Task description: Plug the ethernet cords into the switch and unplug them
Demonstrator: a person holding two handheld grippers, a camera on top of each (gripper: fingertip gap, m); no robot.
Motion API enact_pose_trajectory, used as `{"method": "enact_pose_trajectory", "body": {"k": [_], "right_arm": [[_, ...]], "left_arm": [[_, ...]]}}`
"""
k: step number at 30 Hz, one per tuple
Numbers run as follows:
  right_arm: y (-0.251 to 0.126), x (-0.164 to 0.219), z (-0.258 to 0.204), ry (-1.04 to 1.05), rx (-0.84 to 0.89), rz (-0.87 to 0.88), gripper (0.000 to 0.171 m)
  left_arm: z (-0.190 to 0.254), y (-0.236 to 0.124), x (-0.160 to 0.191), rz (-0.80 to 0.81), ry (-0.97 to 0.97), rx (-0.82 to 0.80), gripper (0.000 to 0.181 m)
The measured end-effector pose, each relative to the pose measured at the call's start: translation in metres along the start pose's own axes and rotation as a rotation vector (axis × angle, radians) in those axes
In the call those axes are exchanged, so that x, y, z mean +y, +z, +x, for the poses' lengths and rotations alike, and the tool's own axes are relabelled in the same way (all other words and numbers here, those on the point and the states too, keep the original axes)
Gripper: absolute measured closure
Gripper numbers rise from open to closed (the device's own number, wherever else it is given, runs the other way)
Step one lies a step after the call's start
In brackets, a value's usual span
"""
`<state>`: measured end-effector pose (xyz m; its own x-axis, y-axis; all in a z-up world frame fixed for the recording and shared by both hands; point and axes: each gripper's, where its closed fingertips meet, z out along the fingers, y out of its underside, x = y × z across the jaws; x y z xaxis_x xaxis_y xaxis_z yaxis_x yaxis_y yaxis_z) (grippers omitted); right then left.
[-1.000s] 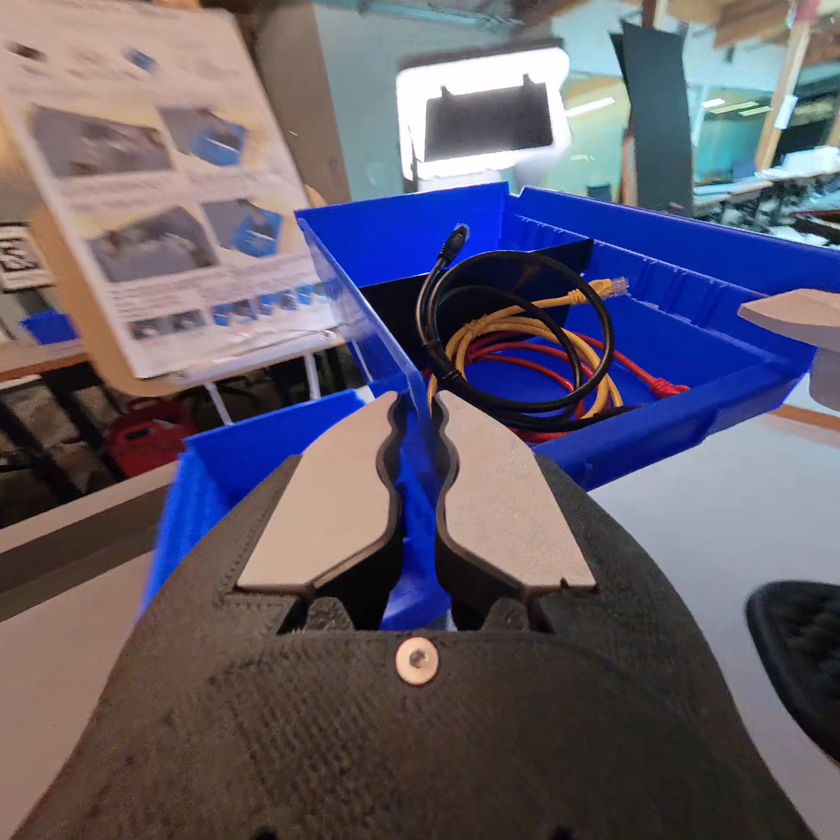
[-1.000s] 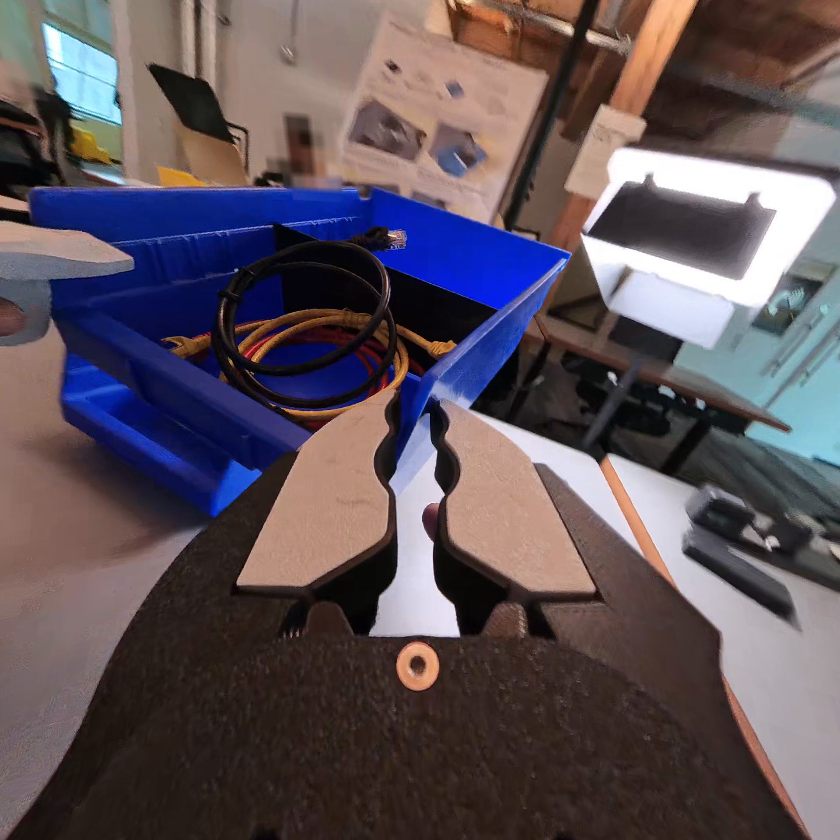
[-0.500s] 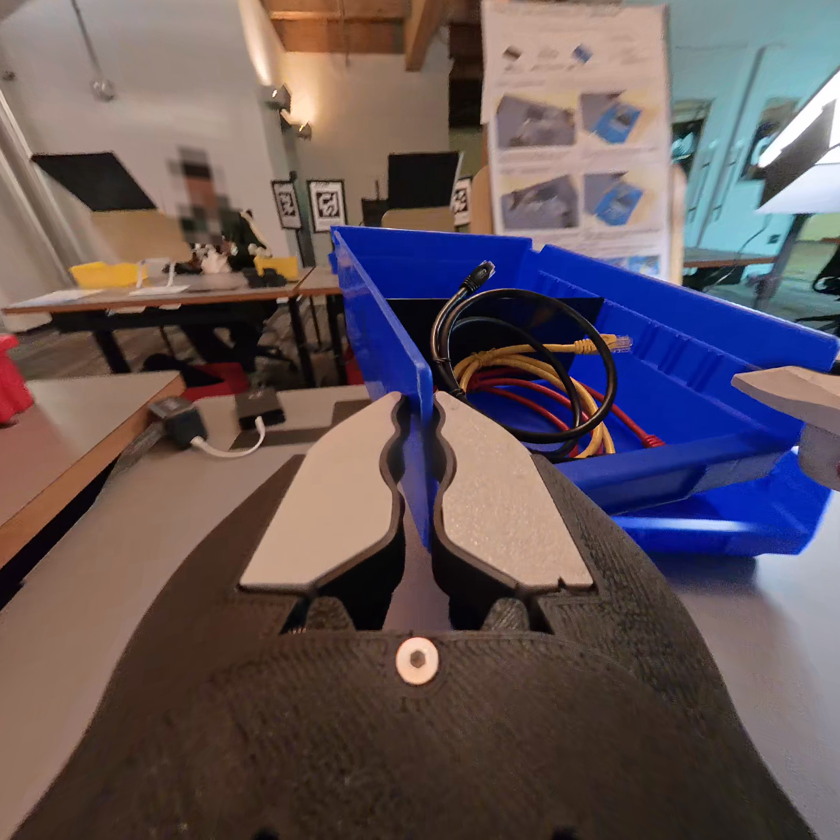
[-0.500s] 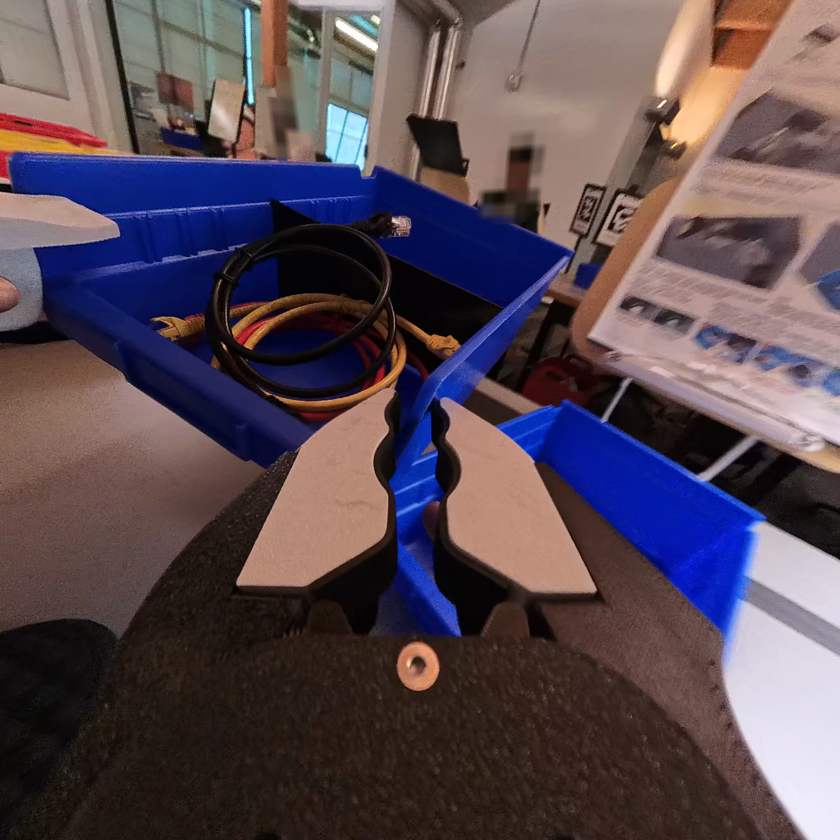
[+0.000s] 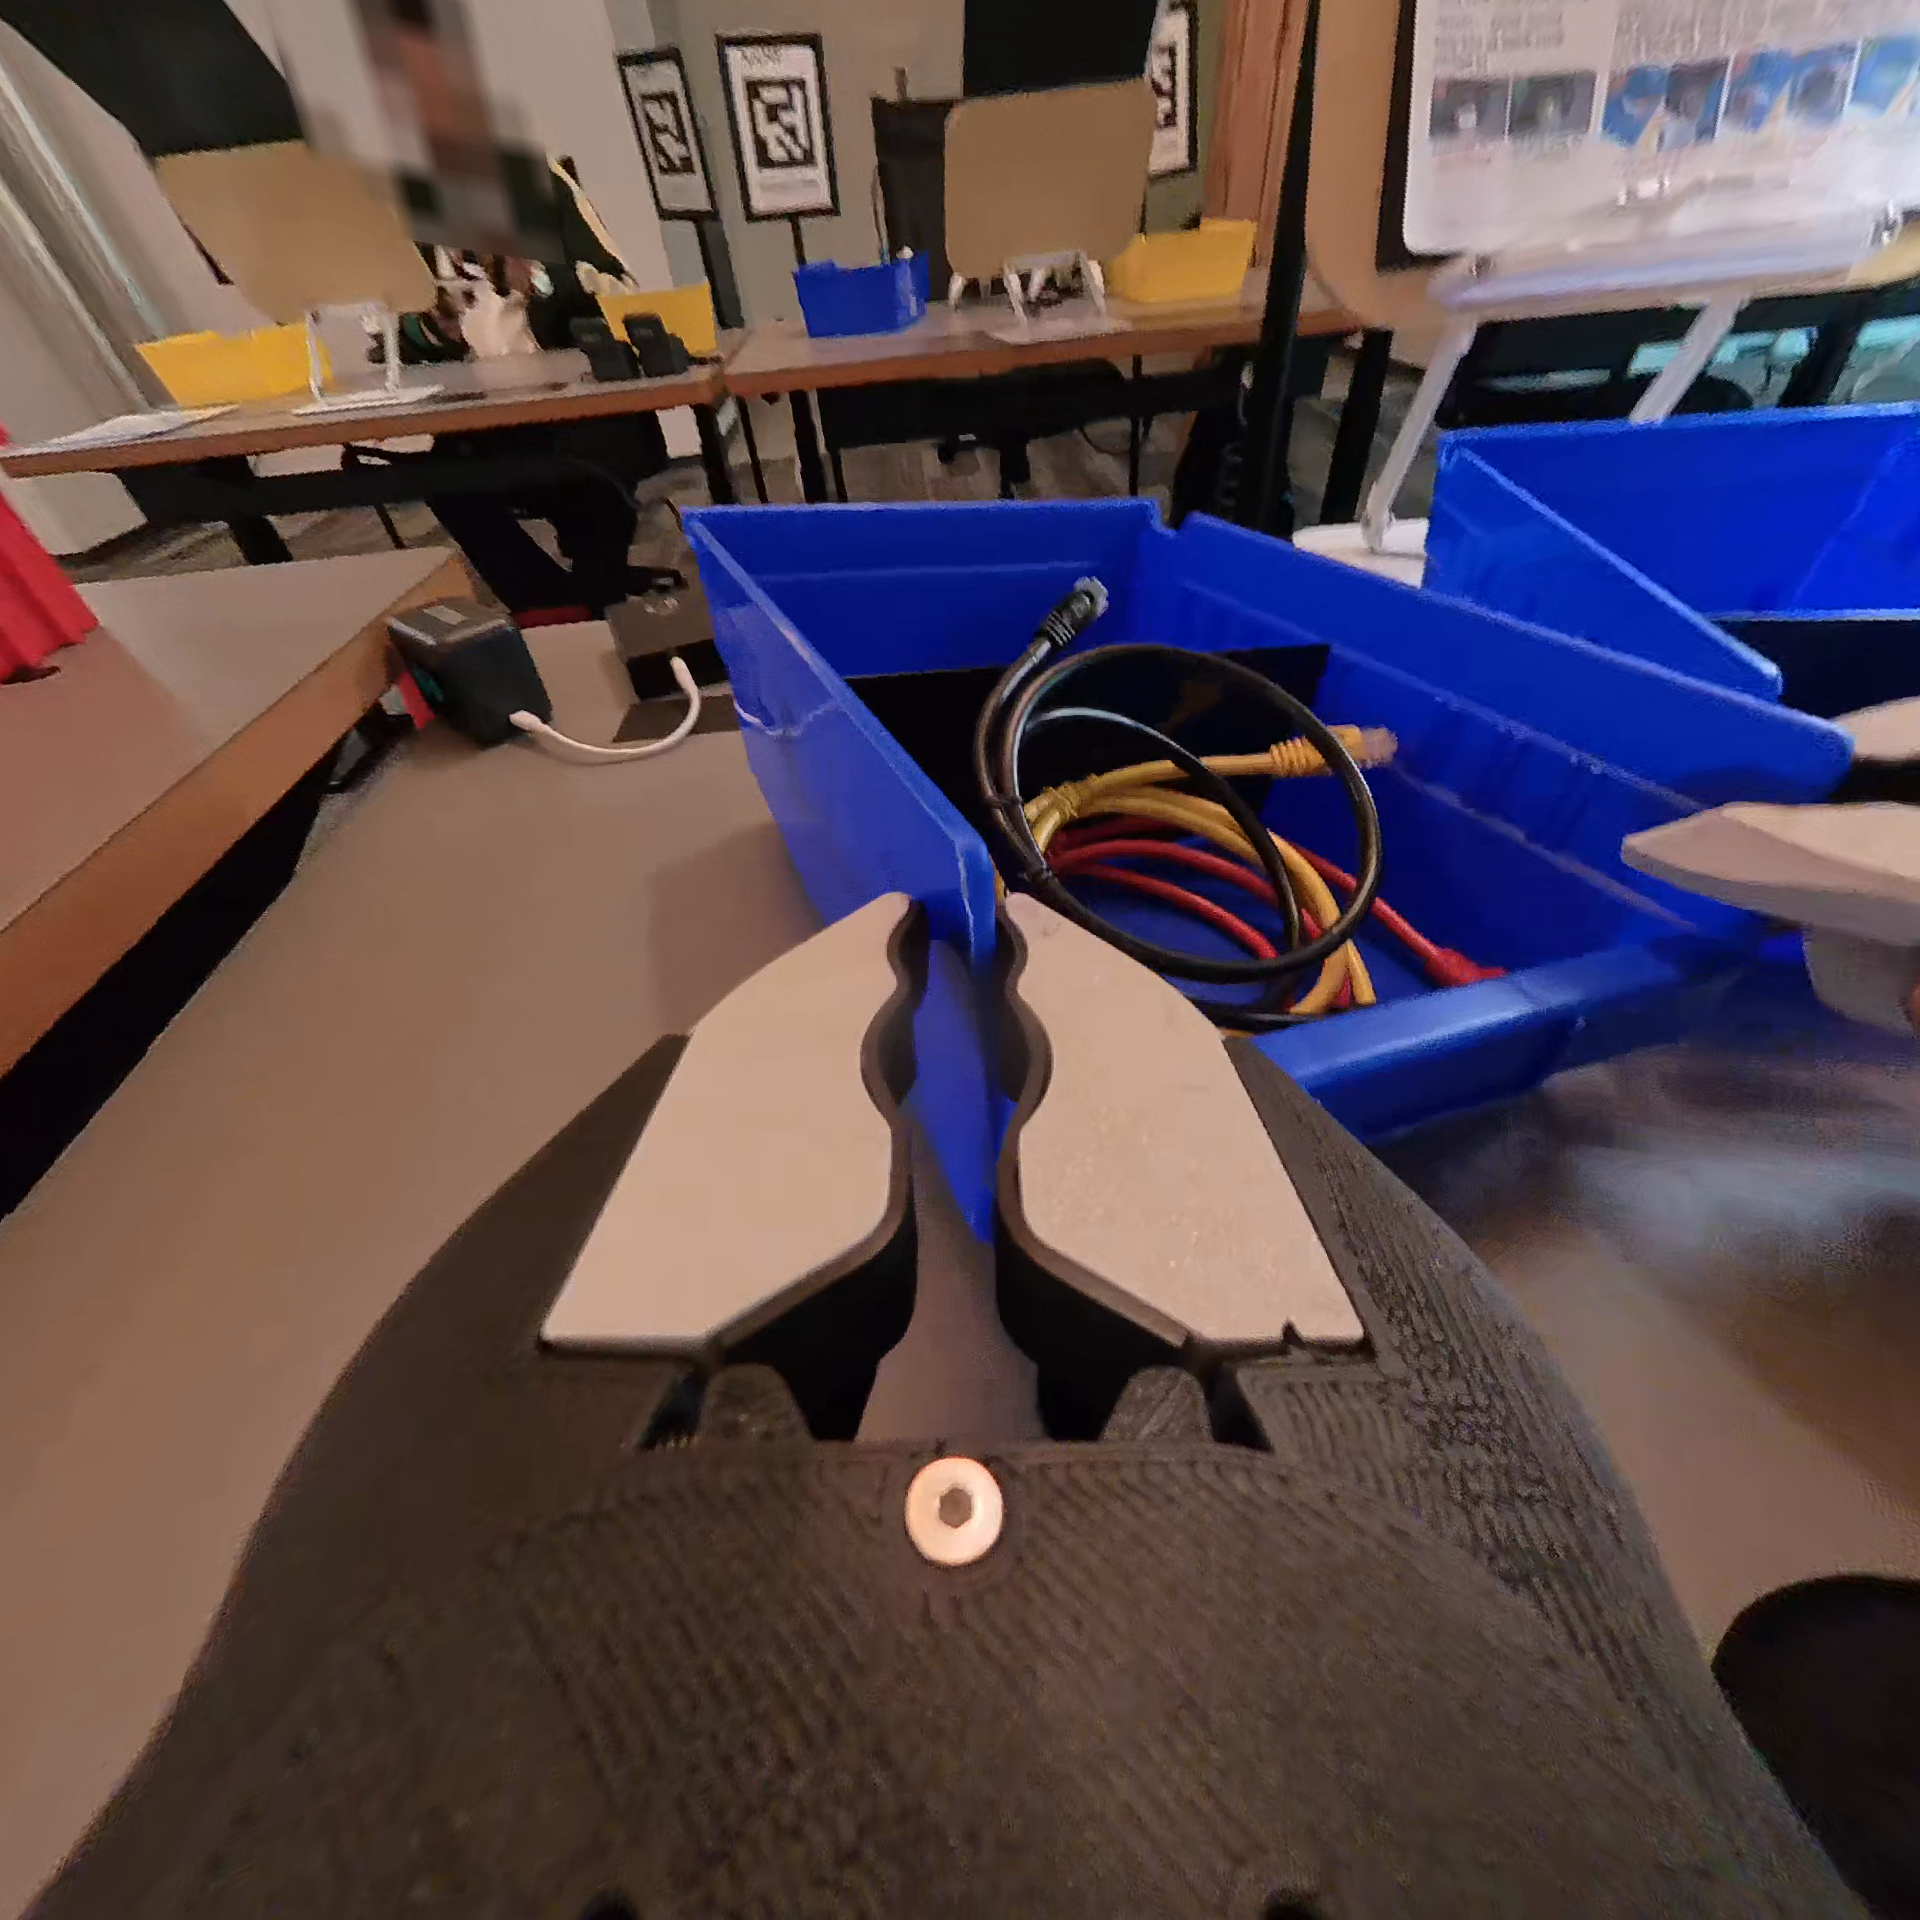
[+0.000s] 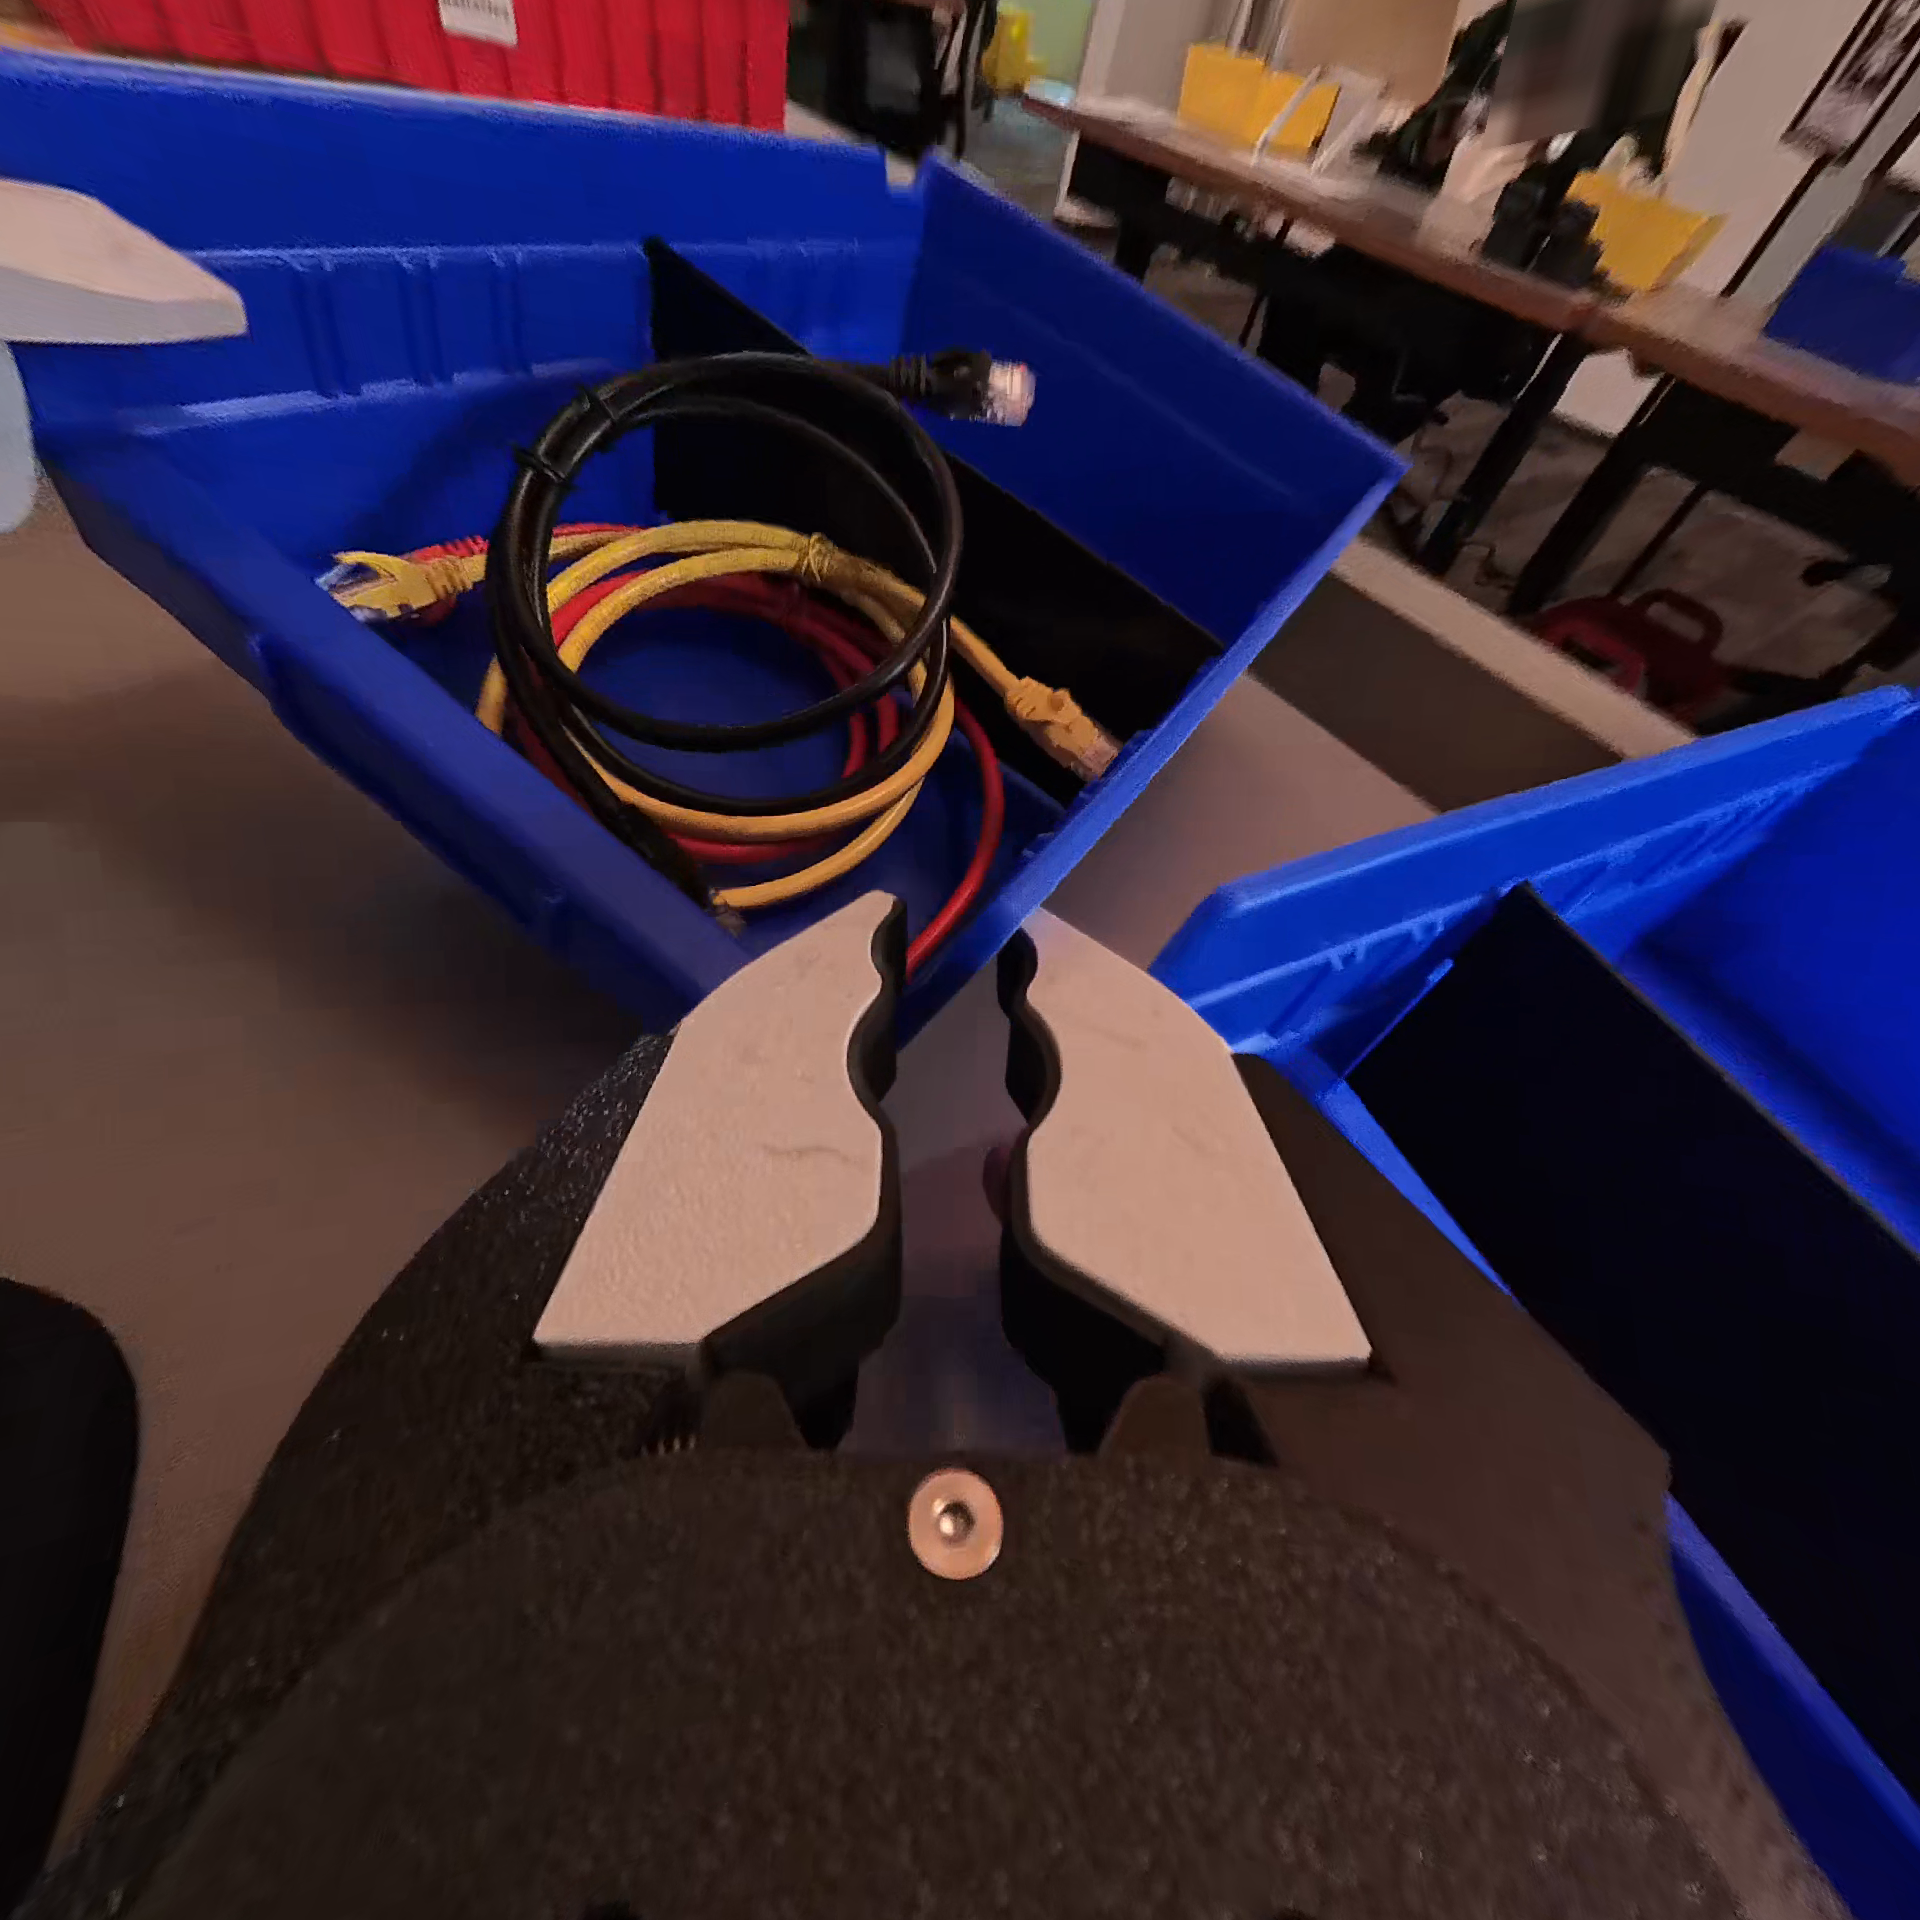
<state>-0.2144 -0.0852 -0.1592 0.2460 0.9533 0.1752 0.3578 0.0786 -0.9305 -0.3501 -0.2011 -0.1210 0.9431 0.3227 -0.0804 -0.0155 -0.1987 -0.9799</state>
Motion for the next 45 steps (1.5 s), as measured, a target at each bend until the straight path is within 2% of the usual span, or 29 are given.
{"method": "enact_pose_trajectory", "body": {"k": [3,6,8,10,15,20,22,24,28,29,31,34,40,45], "right_arm": [[-0.004,0.006,0.007,0.018,-0.038,-0.081,0.158],[-0.035,-0.016,0.014,-0.170,0.032,-0.045,0.161],[-0.055,-0.022,0.014,-0.202,-0.021,-0.071,0.154],[-0.070,-0.016,0.024,-0.185,-0.079,-0.146,0.141],[-0.084,0.031,0.062,-0.311,-0.082,-0.419,0.122],[-0.073,0.074,0.060,-0.411,-0.132,-0.604,0.117],[-0.067,0.088,0.061,-0.450,-0.131,-0.662,0.125],[-0.065,0.095,0.064,-0.483,-0.103,-0.674,0.142],[-0.083,0.101,0.068,-0.466,-0.131,-0.664,0.143],[-0.091,0.104,0.070,-0.466,-0.130,-0.660,0.143],[-0.108,0.111,0.075,-0.469,-0.122,-0.666,0.143],[-0.137,0.124,0.089,-0.444,-0.080,-0.689,0.143],[-0.188,0.153,0.146,-0.357,0.039,-0.751,0.143],[-0.212,0.171,0.195,-0.306,0.089,-0.789,0.143]], "left_arm": [[0.005,0.001,0.011,-0.048,0.054,0.030,0.168],[0.001,-0.011,0.000,-0.011,0.138,0.015,0.163],[0.007,-0.020,-0.011,-0.005,0.182,0.072,0.160],[0.026,-0.022,-0.014,-0.073,0.211,0.197,0.152],[0.085,-0.011,0.003,-0.303,0.399,0.431,0.132],[0.117,0.015,0.044,-0.546,0.632,0.527,0.126],[0.120,0.026,0.063,-0.639,0.702,0.547,0.125],[0.120,0.034,0.078,-0.715,0.764,0.553,0.126],[0.117,0.041,0.088,-0.774,0.851,0.538,0.133],[0.119,0.041,0.088,-0.774,0.854,0.536,0.134],[0.122,0.041,0.090,-0.763,0.849,0.536,0.146],[0.123,0.042,0.090,-0.738,0.857,0.503,0.148],[0.131,0.042,0.089,-0.765,0.822,0.469,0.148],[0.142,0.053,0.086,-0.787,0.759,0.414,0.148]]}}
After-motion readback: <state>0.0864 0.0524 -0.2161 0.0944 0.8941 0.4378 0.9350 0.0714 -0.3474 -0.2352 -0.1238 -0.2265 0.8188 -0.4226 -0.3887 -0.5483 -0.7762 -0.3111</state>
